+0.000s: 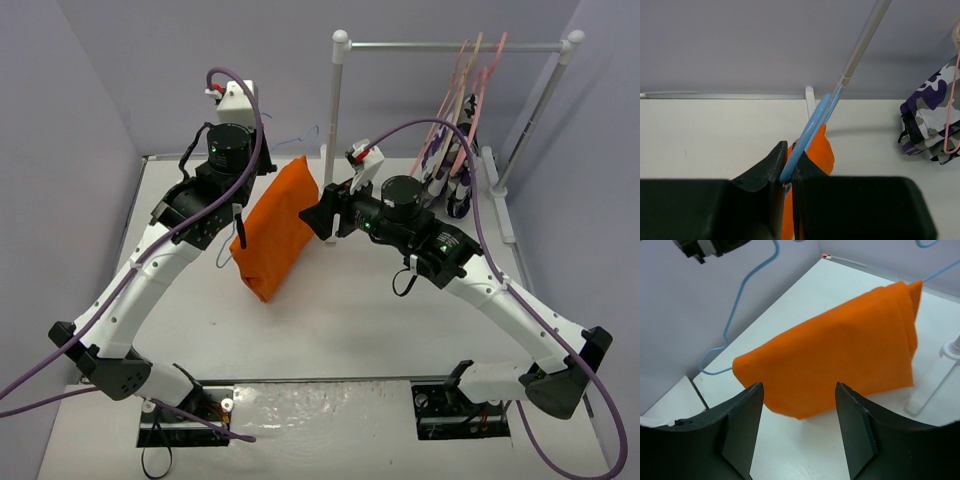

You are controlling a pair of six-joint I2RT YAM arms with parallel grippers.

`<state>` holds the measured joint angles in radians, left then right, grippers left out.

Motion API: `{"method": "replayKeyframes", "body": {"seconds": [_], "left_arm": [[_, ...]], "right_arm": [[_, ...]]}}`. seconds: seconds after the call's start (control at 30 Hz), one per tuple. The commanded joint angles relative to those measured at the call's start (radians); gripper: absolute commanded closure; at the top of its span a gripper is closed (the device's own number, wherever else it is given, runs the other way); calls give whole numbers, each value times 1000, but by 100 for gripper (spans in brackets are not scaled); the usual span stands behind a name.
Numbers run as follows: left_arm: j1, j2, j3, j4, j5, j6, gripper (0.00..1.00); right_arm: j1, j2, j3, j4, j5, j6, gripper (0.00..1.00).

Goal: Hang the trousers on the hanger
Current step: Place the hanger at the clothesline.

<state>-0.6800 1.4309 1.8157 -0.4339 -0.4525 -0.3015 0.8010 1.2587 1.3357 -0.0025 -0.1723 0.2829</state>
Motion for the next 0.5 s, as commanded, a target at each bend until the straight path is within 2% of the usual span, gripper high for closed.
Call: {"method": "replayKeyframes", "body": {"seconds": [0.0,0.27,0.47], "left_arm": [[-12,-20,124,193,24,-7,100],[-10,8,159,175,31,-48,100],[-11,17,176,167,38,-58,100]], "right_arm": [[9,28,40,161,-98,39,44],[10,109,10,382,-208,139,43],[9,175,48,442,-263,170,43]]}}
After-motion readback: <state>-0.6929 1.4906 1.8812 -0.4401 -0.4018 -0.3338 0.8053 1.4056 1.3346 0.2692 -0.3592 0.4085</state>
